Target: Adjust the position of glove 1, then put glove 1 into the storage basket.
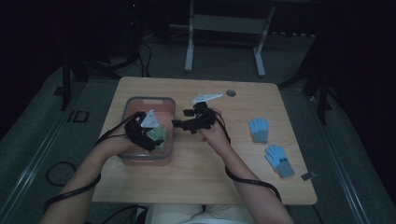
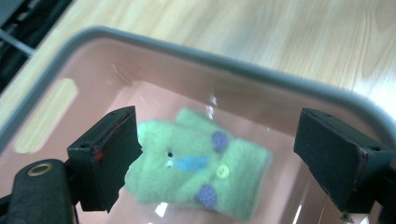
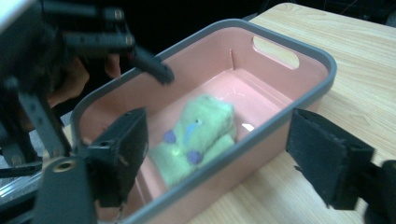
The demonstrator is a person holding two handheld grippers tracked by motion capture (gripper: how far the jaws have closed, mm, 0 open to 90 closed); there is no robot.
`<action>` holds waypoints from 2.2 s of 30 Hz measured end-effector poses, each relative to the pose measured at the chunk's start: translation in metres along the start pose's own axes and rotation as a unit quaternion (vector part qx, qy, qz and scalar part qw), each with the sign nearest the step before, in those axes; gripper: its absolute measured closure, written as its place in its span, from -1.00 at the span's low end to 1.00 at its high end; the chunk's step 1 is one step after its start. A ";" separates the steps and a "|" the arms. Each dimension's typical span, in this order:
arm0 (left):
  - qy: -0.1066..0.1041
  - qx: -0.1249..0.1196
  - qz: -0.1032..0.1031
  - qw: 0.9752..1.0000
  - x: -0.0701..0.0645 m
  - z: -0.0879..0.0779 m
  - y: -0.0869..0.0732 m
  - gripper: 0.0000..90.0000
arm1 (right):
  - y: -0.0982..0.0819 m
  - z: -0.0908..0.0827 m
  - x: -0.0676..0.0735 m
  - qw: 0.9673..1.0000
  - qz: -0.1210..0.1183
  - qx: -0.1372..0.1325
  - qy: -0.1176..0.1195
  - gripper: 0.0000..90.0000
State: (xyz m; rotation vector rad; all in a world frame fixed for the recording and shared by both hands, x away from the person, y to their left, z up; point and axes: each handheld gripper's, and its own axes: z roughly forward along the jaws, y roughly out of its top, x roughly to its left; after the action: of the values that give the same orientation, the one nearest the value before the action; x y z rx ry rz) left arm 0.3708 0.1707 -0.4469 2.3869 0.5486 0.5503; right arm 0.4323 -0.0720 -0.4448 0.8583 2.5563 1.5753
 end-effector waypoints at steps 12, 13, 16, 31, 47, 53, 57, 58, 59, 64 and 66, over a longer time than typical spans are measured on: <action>-0.047 -0.050 -0.033 0.997 -0.041 -0.005 0.026 -0.76 | -0.037 -0.044 0.009 0.998 -0.059 -0.014 -0.008 -0.65; -0.047 -0.056 -0.032 0.997 -0.044 -0.005 0.027 -0.77 | -0.040 -0.048 0.009 0.998 -0.060 -0.019 -0.009 -0.65; -0.070 -0.082 -0.043 0.993 -0.051 -0.005 0.033 -0.78 | -0.046 -0.058 0.007 0.998 -0.055 -0.023 -0.010 -0.65; -0.119 -0.112 -0.017 0.986 -0.111 0.022 0.057 -0.75 | -0.073 -0.112 -0.011 0.996 -0.040 -0.038 -0.063 -0.67; -0.094 -0.065 -0.014 0.993 -0.165 0.076 0.044 -0.82 | -0.109 -0.143 -0.033 0.993 -0.021 -0.065 -0.092 -0.67; -0.078 -0.036 -0.022 0.996 -0.167 0.092 0.029 -0.95 | -0.121 -0.161 -0.045 0.990 0.010 -0.071 -0.119 -0.70; -0.074 -0.028 -0.038 0.996 -0.164 0.096 0.022 -0.95 | -0.123 -0.169 -0.047 0.987 0.014 -0.078 -0.141 -0.70; -0.074 -0.020 -0.037 0.996 -0.163 0.097 0.020 -0.95 | -0.124 -0.174 -0.048 0.986 0.014 -0.084 -0.146 -0.73; -0.074 -0.013 -0.036 0.997 -0.162 0.098 0.018 -0.95 | -0.125 -0.178 -0.050 0.985 0.015 -0.086 -0.149 -0.72; -0.090 0.007 -0.029 0.995 -0.163 0.100 0.012 -0.95 | -0.130 -0.191 -0.053 0.980 0.013 -0.084 -0.179 -0.63; -0.095 0.009 -0.028 0.995 -0.165 0.101 0.011 -0.95 | -0.134 -0.196 -0.056 0.975 0.004 -0.083 -0.207 -0.32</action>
State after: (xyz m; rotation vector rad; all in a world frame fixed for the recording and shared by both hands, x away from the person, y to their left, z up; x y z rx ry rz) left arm 0.2881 0.0319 -0.5531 2.3999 0.5348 0.2906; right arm 0.3634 -0.3040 -0.4740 1.0486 2.1064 1.4061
